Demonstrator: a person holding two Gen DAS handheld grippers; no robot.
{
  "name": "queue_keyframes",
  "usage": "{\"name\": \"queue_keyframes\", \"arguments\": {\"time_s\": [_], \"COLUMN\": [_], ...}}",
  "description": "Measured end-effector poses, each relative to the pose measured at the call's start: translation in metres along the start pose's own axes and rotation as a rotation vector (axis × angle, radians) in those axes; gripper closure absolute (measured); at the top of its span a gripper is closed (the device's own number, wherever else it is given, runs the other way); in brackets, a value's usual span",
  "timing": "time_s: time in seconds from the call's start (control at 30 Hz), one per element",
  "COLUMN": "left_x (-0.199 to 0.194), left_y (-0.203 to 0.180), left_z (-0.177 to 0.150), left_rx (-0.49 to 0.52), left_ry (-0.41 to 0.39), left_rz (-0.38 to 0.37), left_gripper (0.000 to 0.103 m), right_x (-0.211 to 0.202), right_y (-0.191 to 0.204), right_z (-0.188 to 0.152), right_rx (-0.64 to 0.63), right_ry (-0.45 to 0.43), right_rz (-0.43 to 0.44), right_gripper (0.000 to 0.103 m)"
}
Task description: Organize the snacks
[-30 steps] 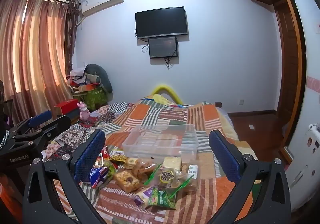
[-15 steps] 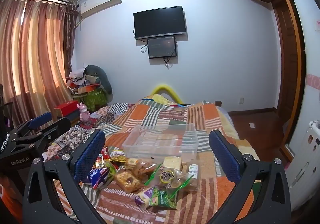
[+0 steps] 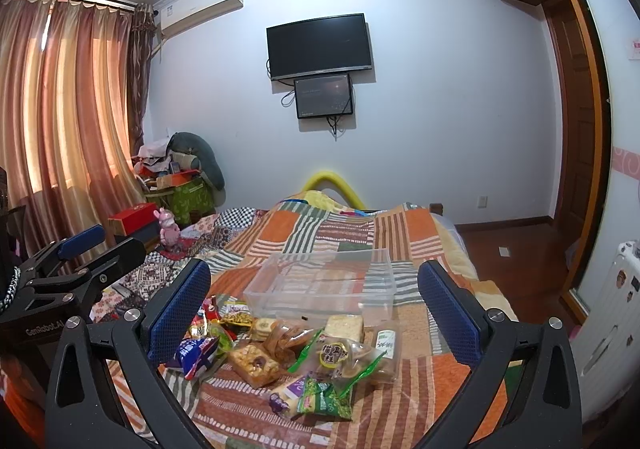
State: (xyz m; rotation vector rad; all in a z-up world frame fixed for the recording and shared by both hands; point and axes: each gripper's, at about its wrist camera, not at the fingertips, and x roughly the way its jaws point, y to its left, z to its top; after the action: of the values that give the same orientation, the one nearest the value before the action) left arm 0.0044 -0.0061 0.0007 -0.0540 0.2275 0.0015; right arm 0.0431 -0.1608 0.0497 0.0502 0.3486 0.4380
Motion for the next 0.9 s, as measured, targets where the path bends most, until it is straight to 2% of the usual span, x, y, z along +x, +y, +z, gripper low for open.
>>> {"name": "queue_keyframes", "arguments": {"time_s": [0.9], "left_x": [0.0019], "left_y": [-0.0014], "left_z": [-0.0012], "left_rx": [-0.005], "left_ry": [0.004], "left_rz": [-0.008], "left_gripper": [0.000], "right_x": [-0.0007], "right_y": [-0.0012], "right_z": [0.0010], "right_rx": [0.011], "right_ry": [-0.008], "right_rz": [-0.001], "right_gripper": [0.000]}}
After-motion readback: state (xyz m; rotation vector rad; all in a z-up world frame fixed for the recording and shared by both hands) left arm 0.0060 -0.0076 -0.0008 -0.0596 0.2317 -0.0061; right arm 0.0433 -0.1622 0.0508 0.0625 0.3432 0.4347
